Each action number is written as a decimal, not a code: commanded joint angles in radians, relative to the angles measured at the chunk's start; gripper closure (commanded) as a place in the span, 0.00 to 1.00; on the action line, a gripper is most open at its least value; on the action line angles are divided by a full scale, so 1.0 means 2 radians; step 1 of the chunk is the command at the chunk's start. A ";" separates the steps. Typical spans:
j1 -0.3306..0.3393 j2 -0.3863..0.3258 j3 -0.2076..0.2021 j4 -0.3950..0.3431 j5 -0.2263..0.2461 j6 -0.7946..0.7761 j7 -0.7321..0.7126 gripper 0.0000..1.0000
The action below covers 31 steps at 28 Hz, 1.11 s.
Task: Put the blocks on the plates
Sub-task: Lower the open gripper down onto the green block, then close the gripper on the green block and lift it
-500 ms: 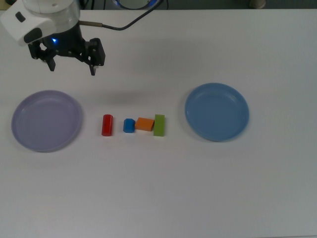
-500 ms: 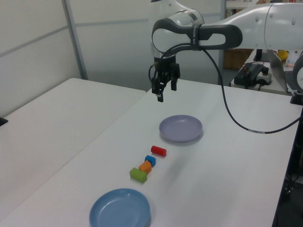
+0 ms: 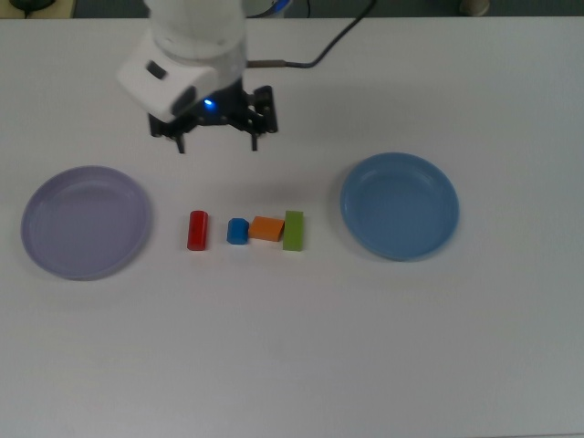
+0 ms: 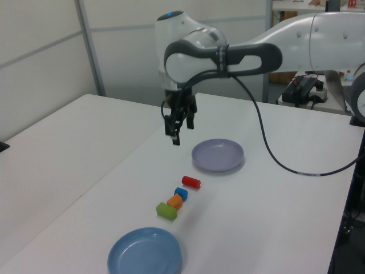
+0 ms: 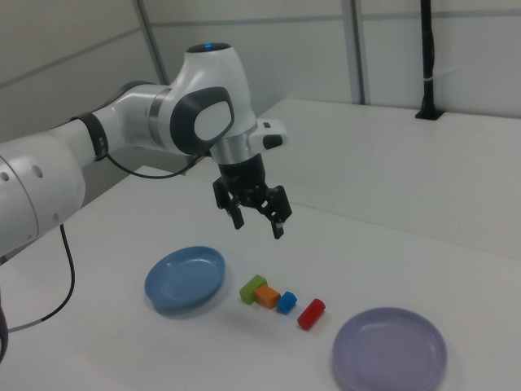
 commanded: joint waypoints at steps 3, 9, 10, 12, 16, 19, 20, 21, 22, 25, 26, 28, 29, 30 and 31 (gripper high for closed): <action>0.017 0.034 -0.004 0.000 -0.003 0.019 -0.004 0.00; 0.042 0.065 -0.004 -0.004 -0.007 0.064 0.001 0.00; 0.045 0.068 -0.004 -0.006 -0.009 0.065 0.000 0.00; 0.054 0.075 -0.004 -0.011 -0.016 0.066 0.001 0.00; 0.069 0.087 -0.004 -0.013 -0.022 0.069 0.001 0.00; 0.070 0.096 -0.004 -0.013 -0.029 0.072 0.001 0.00; 0.071 0.099 -0.004 -0.013 -0.032 0.076 0.001 0.00; 0.071 0.105 -0.004 -0.013 -0.035 0.085 0.002 0.00; 0.071 0.108 -0.004 -0.013 -0.036 0.091 0.003 0.00; 0.072 0.118 -0.004 -0.013 -0.041 0.099 0.007 0.00; 0.072 0.123 -0.004 -0.013 -0.044 0.101 0.007 0.00; 0.074 0.127 -0.004 -0.013 -0.047 0.102 0.007 0.00; 0.076 0.130 -0.004 -0.013 -0.049 0.102 0.007 0.00; 0.077 0.132 -0.004 -0.013 -0.050 0.102 0.007 0.00; 0.081 0.136 -0.004 -0.013 -0.050 0.102 0.007 0.00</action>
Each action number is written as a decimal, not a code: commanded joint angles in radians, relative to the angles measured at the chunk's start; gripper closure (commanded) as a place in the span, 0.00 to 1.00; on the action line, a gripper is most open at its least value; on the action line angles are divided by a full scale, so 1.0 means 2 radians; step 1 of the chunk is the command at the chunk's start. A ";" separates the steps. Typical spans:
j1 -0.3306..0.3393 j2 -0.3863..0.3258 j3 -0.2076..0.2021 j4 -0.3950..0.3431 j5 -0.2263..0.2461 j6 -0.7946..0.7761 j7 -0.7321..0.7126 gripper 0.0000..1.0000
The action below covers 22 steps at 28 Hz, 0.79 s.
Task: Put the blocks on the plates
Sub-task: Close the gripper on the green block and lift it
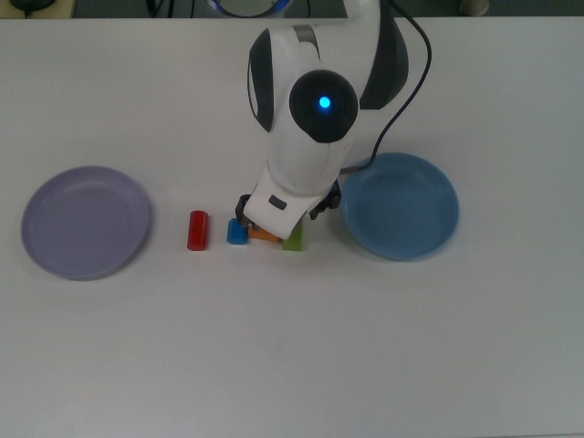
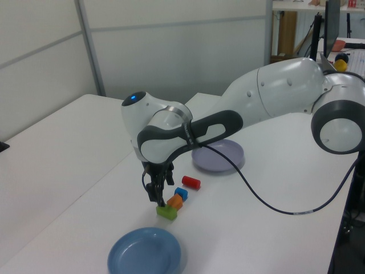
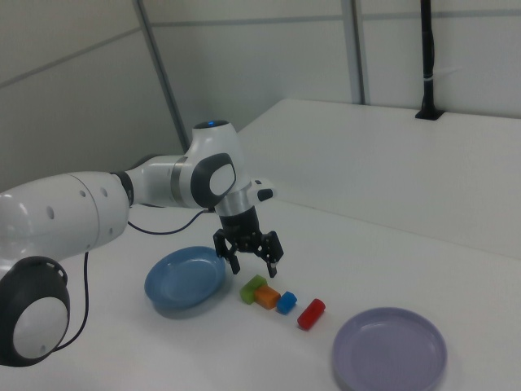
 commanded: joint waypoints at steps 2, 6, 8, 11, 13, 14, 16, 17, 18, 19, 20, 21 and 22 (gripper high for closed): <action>0.012 0.011 -0.003 -0.008 -0.013 0.014 0.007 0.00; 0.017 0.015 -0.003 -0.008 -0.013 0.036 0.007 0.00; 0.020 0.017 -0.003 -0.008 -0.013 0.045 0.008 0.00; 0.022 0.022 -0.004 -0.013 -0.018 0.052 0.007 0.01; 0.022 0.024 -0.004 -0.013 -0.022 0.052 0.007 0.04; 0.022 0.024 -0.003 -0.013 -0.024 0.052 0.007 0.08; 0.023 0.027 -0.003 -0.014 -0.029 0.052 0.007 0.10; 0.023 0.027 -0.004 -0.014 -0.031 0.052 0.007 0.16; 0.023 0.027 -0.003 -0.014 -0.032 0.052 0.007 0.18; 0.023 0.027 -0.003 -0.014 -0.032 0.052 0.007 0.18; 0.023 0.027 -0.004 -0.015 -0.032 0.052 0.007 0.18; 0.023 0.027 -0.004 -0.018 -0.033 0.052 0.007 0.20; 0.023 0.027 -0.003 -0.021 -0.034 0.052 0.007 0.27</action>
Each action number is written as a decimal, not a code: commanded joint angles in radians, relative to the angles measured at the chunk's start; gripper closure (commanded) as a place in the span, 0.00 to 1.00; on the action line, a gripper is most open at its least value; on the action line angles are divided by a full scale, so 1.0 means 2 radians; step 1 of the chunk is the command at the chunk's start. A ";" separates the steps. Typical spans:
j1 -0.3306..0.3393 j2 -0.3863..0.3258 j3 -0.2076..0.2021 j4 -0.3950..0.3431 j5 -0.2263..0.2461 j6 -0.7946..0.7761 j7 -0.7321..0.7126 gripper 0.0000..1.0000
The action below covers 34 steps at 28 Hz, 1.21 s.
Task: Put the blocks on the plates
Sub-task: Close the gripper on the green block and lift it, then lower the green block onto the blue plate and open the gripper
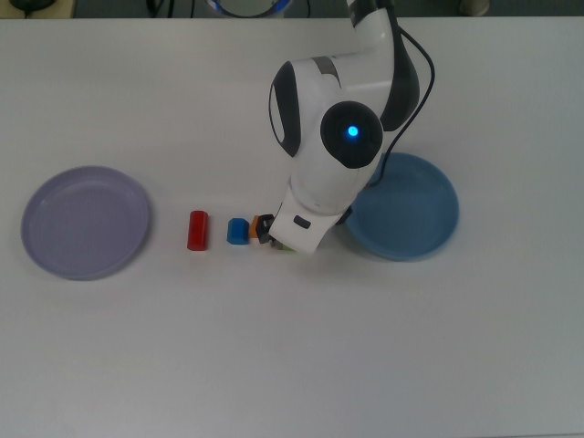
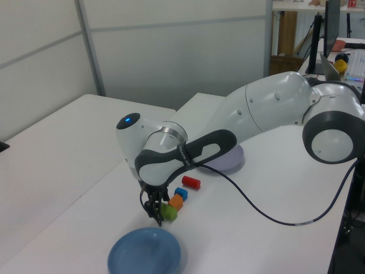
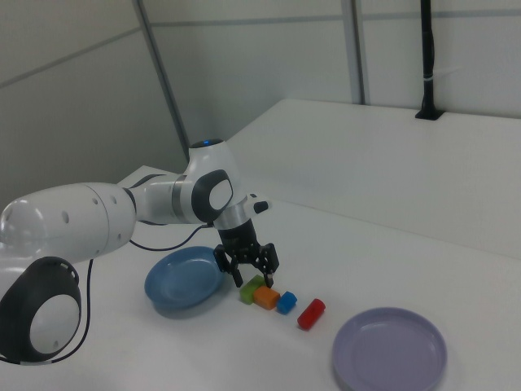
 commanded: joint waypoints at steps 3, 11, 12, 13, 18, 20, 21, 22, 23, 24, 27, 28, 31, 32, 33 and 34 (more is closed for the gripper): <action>0.004 -0.005 -0.004 -0.019 -0.016 0.016 0.006 0.45; 0.005 -0.007 -0.004 -0.017 -0.017 0.016 0.006 1.00; 0.004 -0.008 -0.004 -0.015 -0.014 0.016 0.007 1.00; 0.004 -0.009 -0.004 -0.015 -0.014 0.016 0.007 1.00; 0.004 -0.027 -0.004 -0.013 -0.007 0.015 0.008 1.00; 0.004 -0.037 -0.004 -0.014 -0.007 0.013 0.009 1.00; 0.005 -0.042 -0.001 -0.013 -0.006 0.012 0.009 1.00; 0.005 -0.047 0.003 -0.014 -0.003 0.010 0.009 1.00; 0.005 -0.050 0.009 -0.013 0.000 0.010 0.009 1.00; 0.004 -0.057 0.020 -0.013 0.003 0.010 0.009 1.00; 0.005 -0.058 0.033 -0.013 0.004 0.010 0.010 1.00; 0.005 -0.057 0.039 -0.013 0.003 0.012 0.013 1.00; 0.006 -0.054 0.071 -0.014 -0.003 0.015 0.018 1.00; 0.005 -0.054 0.077 -0.014 -0.003 0.015 0.018 1.00; 0.005 -0.051 0.085 -0.014 -0.001 0.016 0.018 1.00; 0.005 -0.051 0.085 -0.014 0.000 0.016 0.018 1.00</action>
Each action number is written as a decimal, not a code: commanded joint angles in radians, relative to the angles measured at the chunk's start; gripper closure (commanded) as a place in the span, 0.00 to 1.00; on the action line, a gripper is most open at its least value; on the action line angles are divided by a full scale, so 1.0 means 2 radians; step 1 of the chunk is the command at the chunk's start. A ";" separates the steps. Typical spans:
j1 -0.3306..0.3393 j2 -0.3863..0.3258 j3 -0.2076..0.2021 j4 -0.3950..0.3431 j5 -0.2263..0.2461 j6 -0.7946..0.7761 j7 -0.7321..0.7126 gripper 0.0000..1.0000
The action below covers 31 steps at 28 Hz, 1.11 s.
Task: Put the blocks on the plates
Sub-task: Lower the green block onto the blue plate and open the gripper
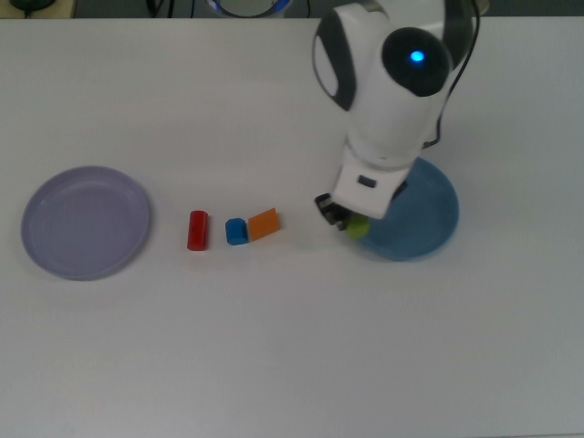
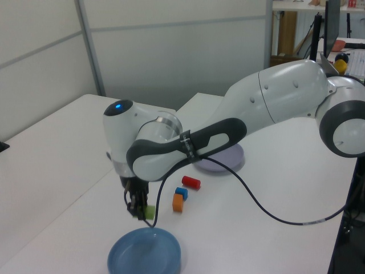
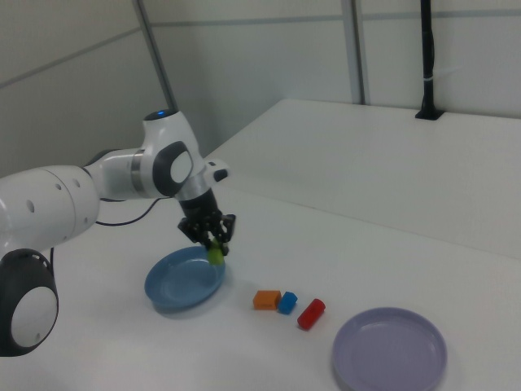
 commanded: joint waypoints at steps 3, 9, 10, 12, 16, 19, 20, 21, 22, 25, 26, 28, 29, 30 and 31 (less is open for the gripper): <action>0.005 0.003 0.020 -0.016 0.005 0.010 0.008 1.00; 0.034 0.029 0.021 -0.026 -0.004 0.058 0.009 1.00; 0.035 0.030 0.021 -0.026 -0.005 0.059 0.009 1.00; 0.035 0.032 0.020 -0.027 -0.011 0.060 0.009 1.00; 0.035 0.030 0.020 -0.026 -0.015 0.056 0.008 0.68; 0.035 0.027 0.019 -0.024 -0.017 0.047 0.009 0.06; 0.035 0.026 0.019 -0.024 -0.018 0.039 0.008 0.00; 0.035 0.025 0.019 -0.023 -0.019 0.029 0.007 0.00; 0.035 0.023 0.019 -0.023 -0.022 0.020 0.005 0.00; 0.033 0.009 0.018 -0.022 -0.024 -0.003 0.009 0.00; 0.032 0.003 0.018 -0.022 -0.022 -0.007 0.009 0.00; 0.029 -0.007 0.017 -0.022 -0.020 -0.016 0.010 0.00; 0.029 -0.012 0.016 -0.022 -0.019 -0.023 0.010 0.00; 0.027 -0.018 0.016 -0.022 -0.019 -0.030 0.010 0.00; 0.019 -0.027 0.016 -0.022 -0.019 -0.046 0.010 0.00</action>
